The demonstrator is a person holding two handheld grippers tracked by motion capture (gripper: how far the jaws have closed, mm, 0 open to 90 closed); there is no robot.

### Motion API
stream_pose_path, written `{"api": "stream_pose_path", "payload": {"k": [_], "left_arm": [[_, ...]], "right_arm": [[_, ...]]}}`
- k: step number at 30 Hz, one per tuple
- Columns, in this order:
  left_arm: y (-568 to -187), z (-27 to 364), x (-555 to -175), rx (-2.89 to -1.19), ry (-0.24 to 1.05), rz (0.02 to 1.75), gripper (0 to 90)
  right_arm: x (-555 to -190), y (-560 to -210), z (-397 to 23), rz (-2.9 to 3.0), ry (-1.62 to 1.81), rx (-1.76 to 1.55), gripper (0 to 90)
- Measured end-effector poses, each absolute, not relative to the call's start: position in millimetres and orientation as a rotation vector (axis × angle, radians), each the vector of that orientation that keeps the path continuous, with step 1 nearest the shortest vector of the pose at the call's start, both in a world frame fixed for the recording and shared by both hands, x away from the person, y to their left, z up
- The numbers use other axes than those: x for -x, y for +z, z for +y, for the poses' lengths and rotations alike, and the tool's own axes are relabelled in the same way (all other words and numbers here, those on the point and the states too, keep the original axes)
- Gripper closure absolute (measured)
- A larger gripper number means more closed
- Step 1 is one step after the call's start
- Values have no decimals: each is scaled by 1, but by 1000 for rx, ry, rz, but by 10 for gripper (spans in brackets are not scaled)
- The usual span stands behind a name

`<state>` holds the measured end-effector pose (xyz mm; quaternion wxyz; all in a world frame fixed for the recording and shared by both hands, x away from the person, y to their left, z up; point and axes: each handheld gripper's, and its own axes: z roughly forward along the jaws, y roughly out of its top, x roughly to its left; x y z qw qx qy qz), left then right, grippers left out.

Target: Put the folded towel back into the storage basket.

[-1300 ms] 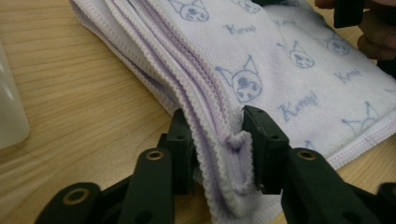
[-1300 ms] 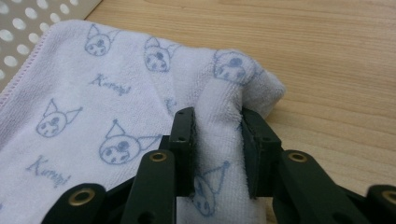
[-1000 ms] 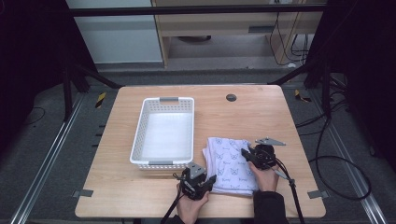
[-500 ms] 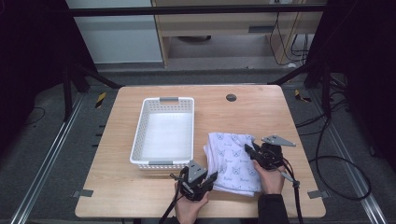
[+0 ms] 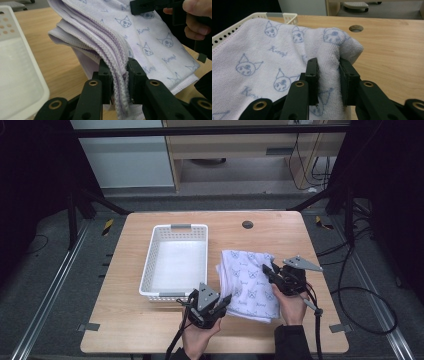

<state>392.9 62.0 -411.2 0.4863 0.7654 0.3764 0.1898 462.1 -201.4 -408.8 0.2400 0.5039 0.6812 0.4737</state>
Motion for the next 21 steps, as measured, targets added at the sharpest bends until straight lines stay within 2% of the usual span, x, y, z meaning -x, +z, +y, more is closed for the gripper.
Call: {"api": "stream_pose_path", "payload": {"k": [21], "left_arm": [[-366,88,-398,-1822,552,893,751]], "right_arm": [[-470,-358,-172,1809,1334,-1290,720]]}}
